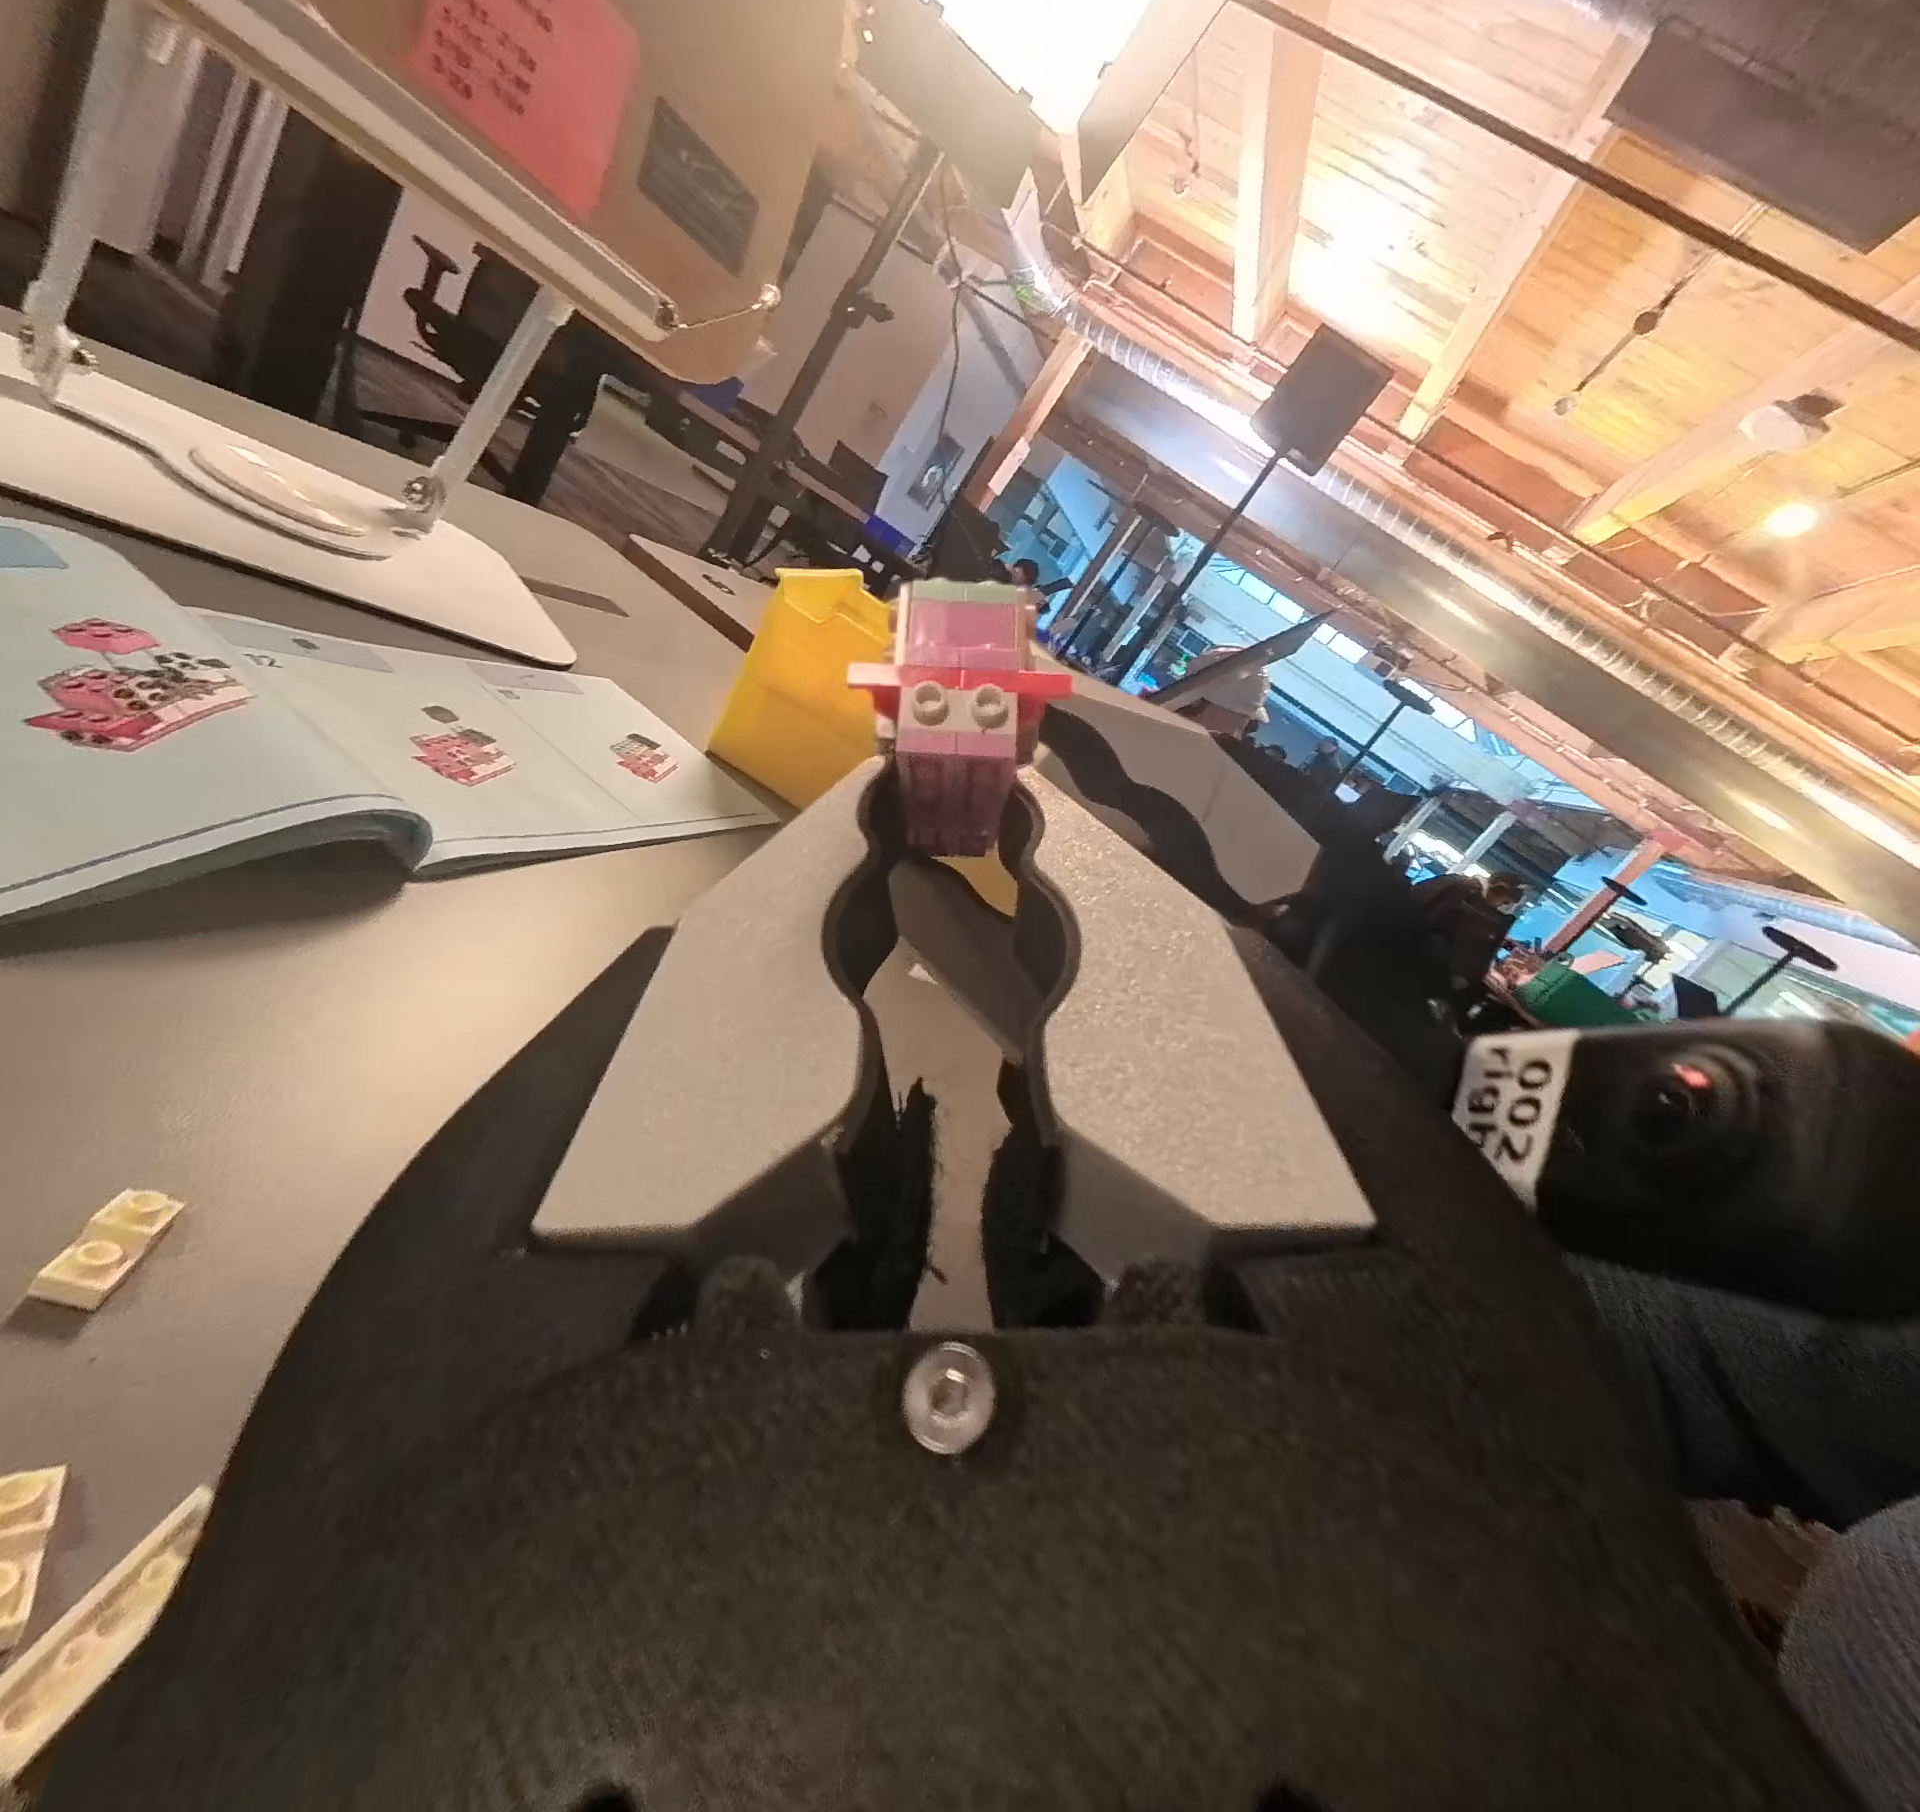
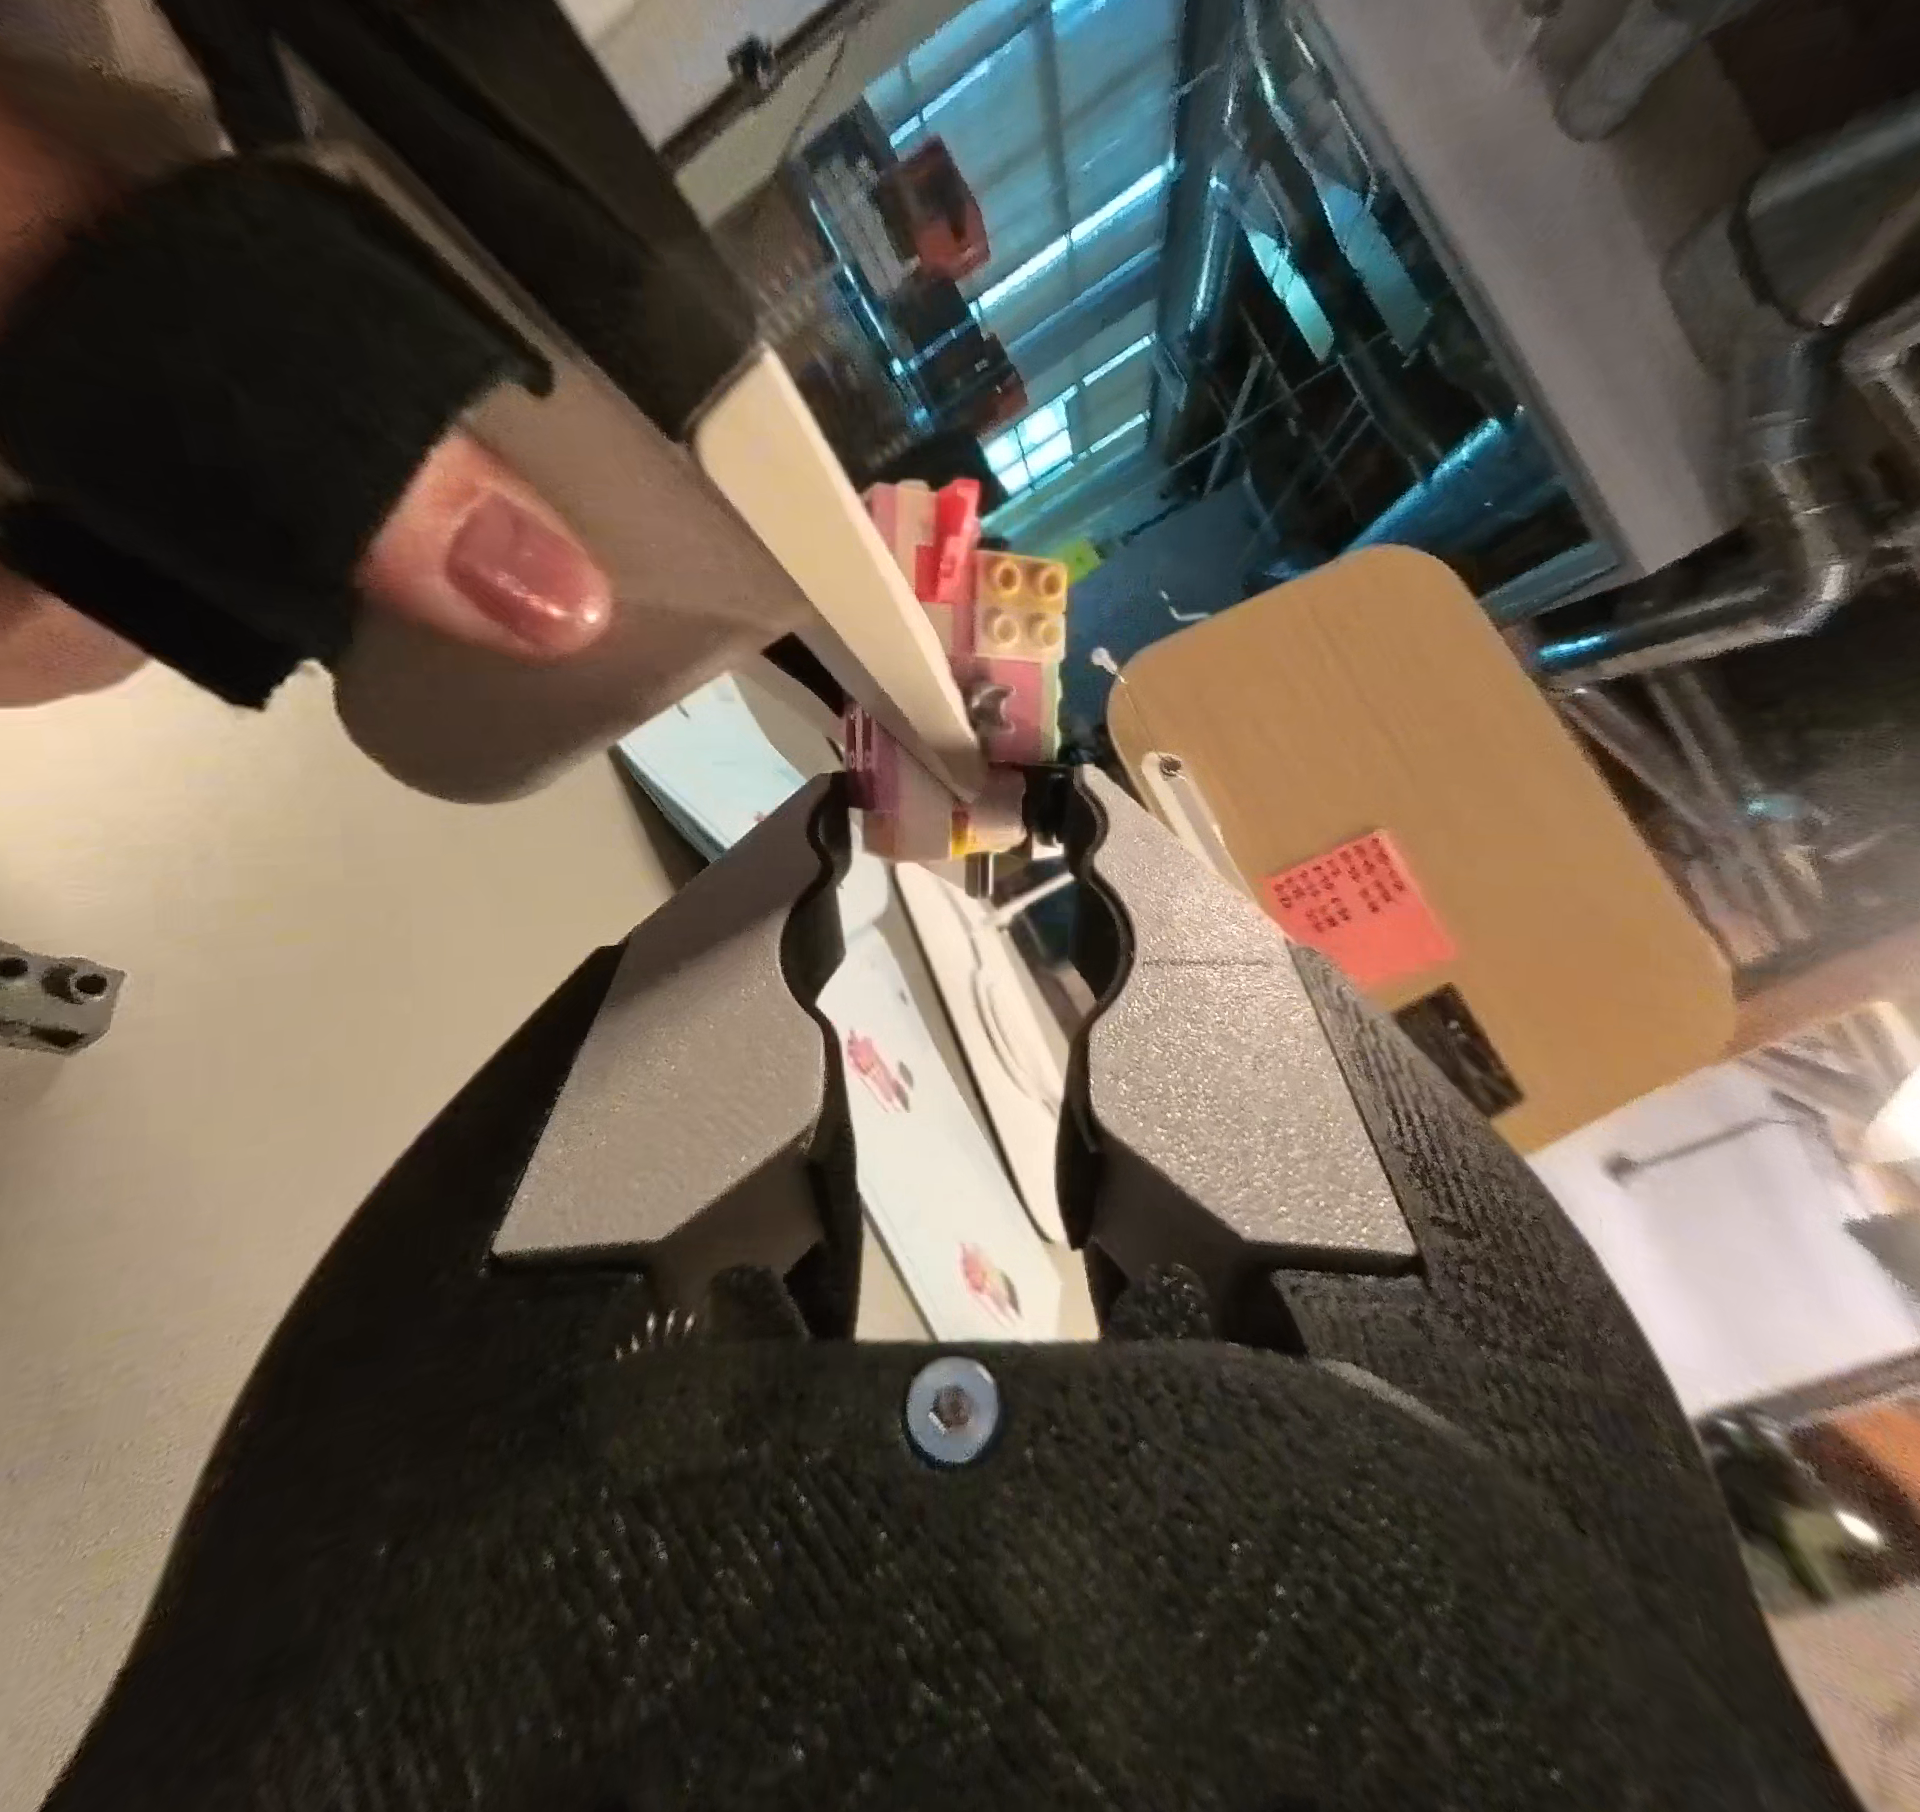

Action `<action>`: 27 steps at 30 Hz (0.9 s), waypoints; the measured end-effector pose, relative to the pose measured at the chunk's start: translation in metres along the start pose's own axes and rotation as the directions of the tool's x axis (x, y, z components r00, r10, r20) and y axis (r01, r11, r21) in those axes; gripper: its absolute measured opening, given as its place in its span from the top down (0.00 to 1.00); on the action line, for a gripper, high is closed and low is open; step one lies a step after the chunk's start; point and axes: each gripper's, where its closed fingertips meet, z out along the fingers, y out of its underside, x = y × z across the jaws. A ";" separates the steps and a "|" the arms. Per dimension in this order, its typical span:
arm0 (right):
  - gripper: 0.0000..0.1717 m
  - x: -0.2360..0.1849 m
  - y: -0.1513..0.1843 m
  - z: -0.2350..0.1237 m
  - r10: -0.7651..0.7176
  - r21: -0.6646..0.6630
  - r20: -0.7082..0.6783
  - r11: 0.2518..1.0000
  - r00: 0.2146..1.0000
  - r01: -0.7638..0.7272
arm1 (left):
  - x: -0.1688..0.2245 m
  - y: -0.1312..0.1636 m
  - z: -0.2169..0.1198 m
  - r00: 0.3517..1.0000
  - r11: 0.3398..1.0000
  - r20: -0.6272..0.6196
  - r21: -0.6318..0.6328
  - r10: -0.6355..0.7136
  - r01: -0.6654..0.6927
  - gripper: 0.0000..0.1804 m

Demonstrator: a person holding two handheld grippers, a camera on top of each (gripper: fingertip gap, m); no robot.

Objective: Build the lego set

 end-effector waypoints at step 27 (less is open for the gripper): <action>0.91 -0.029 0.059 -0.026 0.504 -0.208 0.568 0.853 0.651 -0.478 | -0.011 -0.017 -0.008 0.993 0.996 -0.110 -0.083 -0.045 0.036 0.91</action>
